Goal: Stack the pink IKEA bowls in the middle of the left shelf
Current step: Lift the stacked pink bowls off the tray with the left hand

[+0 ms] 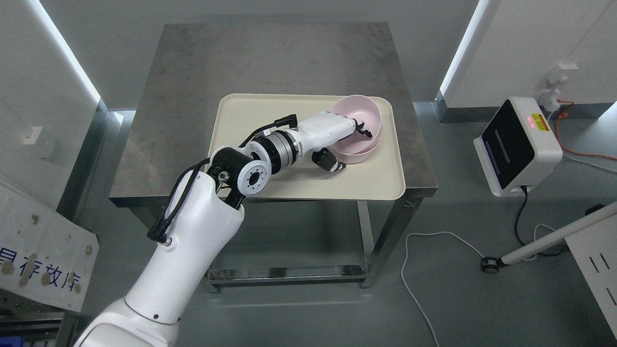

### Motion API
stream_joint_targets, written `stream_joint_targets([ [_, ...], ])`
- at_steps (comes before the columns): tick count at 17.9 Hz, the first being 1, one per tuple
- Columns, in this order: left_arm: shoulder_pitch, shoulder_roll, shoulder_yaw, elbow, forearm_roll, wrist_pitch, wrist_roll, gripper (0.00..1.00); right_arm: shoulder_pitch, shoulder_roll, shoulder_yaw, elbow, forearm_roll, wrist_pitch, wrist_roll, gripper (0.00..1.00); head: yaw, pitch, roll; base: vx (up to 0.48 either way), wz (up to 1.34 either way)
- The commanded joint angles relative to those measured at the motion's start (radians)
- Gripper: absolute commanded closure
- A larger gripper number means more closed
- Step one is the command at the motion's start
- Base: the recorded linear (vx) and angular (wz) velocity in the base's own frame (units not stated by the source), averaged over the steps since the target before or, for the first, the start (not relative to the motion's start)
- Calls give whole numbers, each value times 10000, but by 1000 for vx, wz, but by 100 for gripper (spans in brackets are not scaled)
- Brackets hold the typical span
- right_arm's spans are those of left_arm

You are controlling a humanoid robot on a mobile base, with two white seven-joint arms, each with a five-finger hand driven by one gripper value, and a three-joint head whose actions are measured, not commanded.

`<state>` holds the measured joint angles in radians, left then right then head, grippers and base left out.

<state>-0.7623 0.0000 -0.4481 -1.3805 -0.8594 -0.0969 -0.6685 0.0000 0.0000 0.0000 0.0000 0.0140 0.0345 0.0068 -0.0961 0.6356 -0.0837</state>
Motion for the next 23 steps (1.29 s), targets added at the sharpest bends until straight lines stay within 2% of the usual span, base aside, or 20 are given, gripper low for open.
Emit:
stream_joint_targets([
  [1, -17, 175, 1, 398, -58, -43, -19, 63, 291, -175, -108, -337, -140, -8, -7, 0, 0, 0, 0, 0, 0],
  [3, -17, 175, 201, 413, 34, -119, -34, 77, 291, -175, -108, -337, -140, -8, -7, 0, 0, 0, 0, 0, 0],
  [5, 14, 175, 262, 504, 141, -455, -34, 84, 291, -175, -108, -337, -140, -8, -7, 0, 0, 0, 0, 0, 0],
  [7, 14, 175, 583, 703, 492, -1052, -34, 100, 291, -175, -108, -337, -140, 7, -7, 0, 0, 0, 0, 0, 0],
  [18, -783, 175, 2040, 827, 740, -1591, 134, 100, 291, -175, -108, -337, -140, -8, -7, 0, 0, 0, 0, 0, 0],
  [23, -815, 175, 3449, 553, 755, -2831, -18, 100, 291, -175, -108, -337, -140, 7, -7, 0, 0, 0, 0, 0, 0],
])
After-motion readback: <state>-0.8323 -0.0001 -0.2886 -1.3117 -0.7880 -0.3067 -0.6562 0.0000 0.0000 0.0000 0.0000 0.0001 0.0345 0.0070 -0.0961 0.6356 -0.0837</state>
